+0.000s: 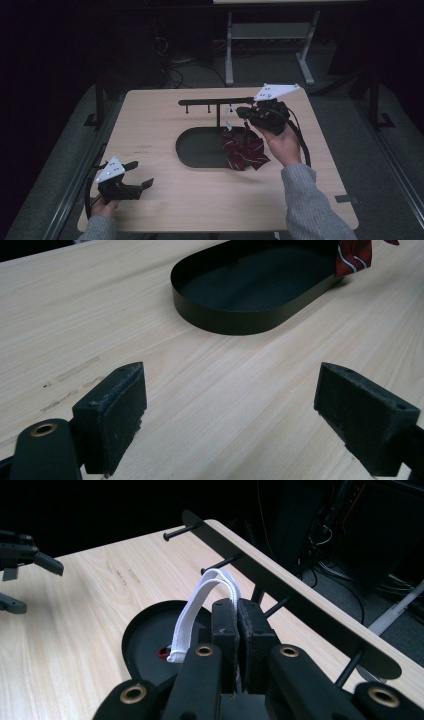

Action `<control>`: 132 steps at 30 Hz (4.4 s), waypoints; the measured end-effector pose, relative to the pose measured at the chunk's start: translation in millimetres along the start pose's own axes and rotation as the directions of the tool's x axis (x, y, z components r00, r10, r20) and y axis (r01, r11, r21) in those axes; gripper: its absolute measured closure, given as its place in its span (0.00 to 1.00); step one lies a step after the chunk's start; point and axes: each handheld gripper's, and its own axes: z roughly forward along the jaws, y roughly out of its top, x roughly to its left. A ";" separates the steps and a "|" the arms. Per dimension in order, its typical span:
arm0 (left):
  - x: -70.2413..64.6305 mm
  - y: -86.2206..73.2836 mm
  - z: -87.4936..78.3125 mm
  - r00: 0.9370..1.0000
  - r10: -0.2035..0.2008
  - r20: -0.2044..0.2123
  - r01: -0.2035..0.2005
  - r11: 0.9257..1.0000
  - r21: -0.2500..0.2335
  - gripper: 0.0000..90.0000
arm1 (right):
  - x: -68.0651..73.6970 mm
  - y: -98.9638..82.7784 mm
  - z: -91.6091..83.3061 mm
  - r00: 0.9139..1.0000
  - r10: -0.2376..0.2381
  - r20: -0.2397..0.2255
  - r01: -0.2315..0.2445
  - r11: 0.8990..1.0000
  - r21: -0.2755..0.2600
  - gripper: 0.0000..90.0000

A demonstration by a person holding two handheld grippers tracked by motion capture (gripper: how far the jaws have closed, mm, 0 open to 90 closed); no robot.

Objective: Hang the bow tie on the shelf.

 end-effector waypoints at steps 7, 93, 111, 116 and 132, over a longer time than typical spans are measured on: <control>0.2 0.1 -0.3 1.000 0.000 0.001 0.000 1.000 0.001 0.14 | -2.6 7.1 4.0 1.000 -0.002 0.001 0.002 1.000 -0.003 0.96; -1.0 0.9 0.6 1.000 0.000 0.009 0.000 1.000 0.004 0.14 | -45.2 -9.5 49.5 0.992 0.115 0.049 -0.120 0.986 0.115 0.91; -1.0 0.8 -0.2 1.000 0.005 0.007 -0.005 1.000 0.004 0.14 | -40.5 -12.1 36.6 0.993 0.114 0.026 -0.116 0.988 0.105 0.88; -0.9 0.8 -0.3 1.000 0.005 0.006 -0.005 1.000 0.004 0.14 | -37.9 -11.2 33.1 0.994 0.105 0.010 -0.106 0.988 0.112 0.84; -1.0 0.7 -0.8 1.000 0.006 0.003 -0.006 1.000 0.006 0.14 | -34.8 -17.0 20.0 0.995 0.102 -0.023 -0.099 0.989 0.111 0.77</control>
